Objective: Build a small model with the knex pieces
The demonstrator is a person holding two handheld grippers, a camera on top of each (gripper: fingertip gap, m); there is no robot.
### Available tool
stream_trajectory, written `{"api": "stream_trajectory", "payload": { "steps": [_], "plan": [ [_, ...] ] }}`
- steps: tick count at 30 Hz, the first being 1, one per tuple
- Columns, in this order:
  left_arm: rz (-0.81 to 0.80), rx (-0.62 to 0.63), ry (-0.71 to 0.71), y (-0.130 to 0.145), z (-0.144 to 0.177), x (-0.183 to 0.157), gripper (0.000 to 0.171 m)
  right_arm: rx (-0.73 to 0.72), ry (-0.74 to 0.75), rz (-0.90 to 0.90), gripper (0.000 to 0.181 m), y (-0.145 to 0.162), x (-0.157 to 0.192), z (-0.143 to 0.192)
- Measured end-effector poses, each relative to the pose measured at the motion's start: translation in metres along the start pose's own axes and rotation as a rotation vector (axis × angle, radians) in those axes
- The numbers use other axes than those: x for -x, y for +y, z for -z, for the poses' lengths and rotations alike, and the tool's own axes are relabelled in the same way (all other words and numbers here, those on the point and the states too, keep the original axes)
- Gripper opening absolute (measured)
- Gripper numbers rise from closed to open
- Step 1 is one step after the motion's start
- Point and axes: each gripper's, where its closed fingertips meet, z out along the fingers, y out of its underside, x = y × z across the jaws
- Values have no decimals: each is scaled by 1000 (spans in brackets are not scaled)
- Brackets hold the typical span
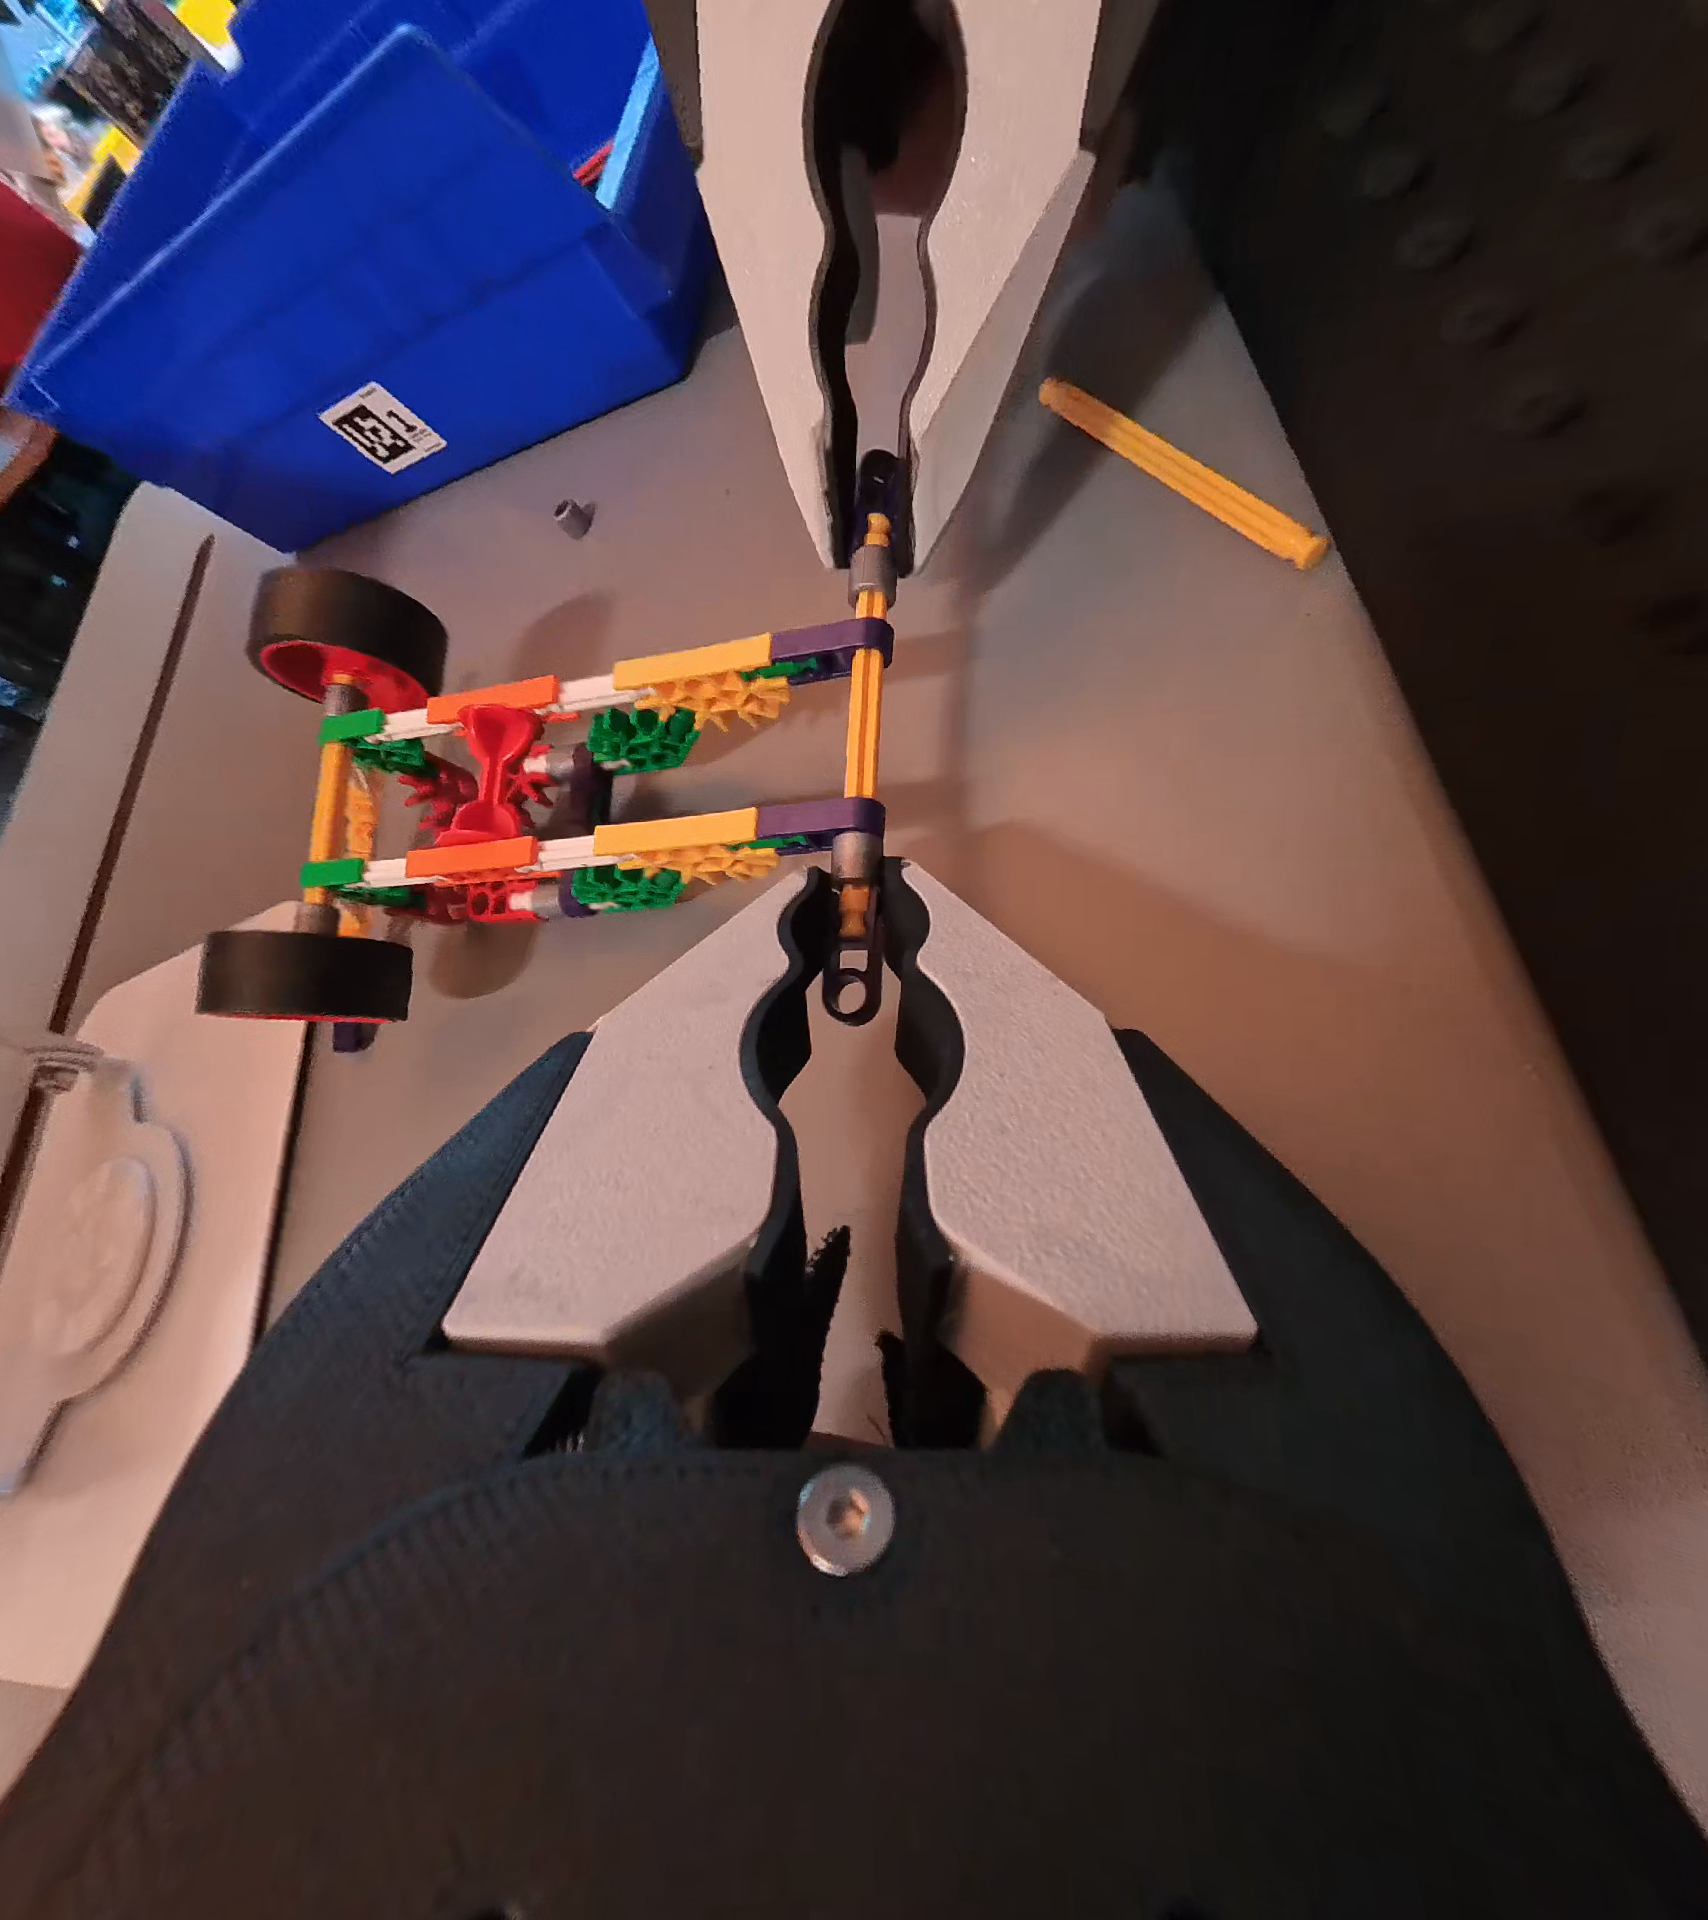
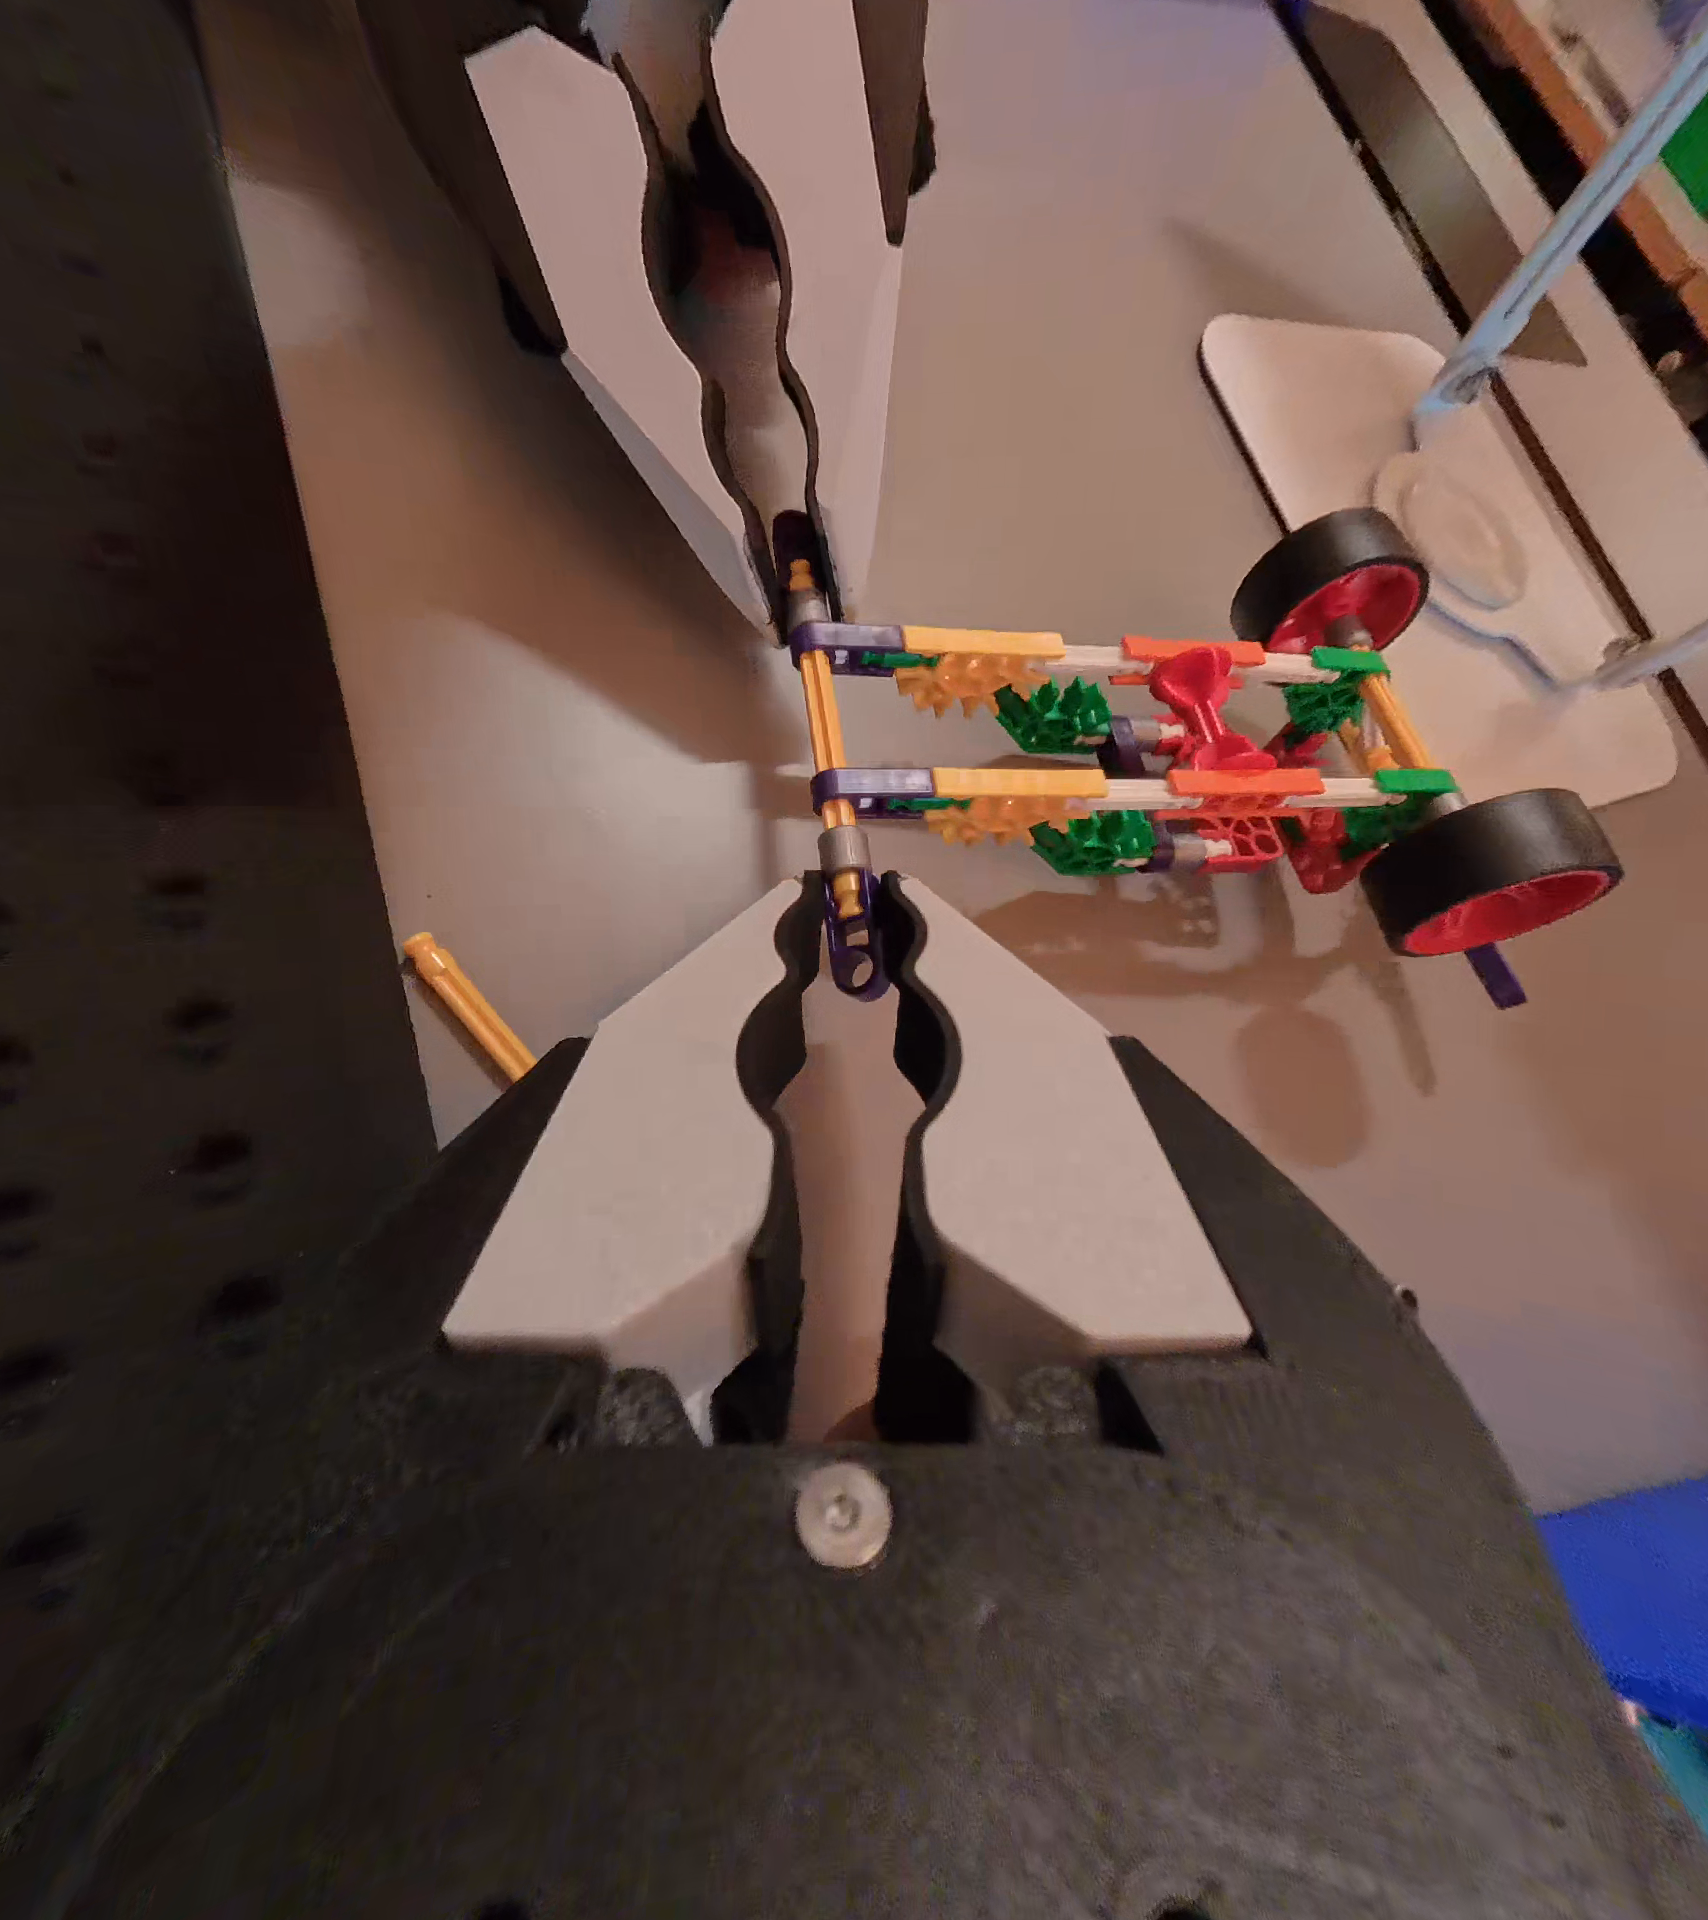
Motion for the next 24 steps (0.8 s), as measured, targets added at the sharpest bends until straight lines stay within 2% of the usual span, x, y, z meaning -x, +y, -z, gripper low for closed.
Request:
{"api": "stream_trajectory", "payload": {
  "steps": [7,18,24],
  "plan": [
    [2,-51,2,-4,12,-15,8,-61,-48,39,8,-5,16,2],
    [28,-80,4,-13,15,-23,8,-138,-155,-58,8,-7,22,11],
    [87,-132,38,-20,20,-24,8,-191,-165,-36,8,-13,24,19]
  ]
}}
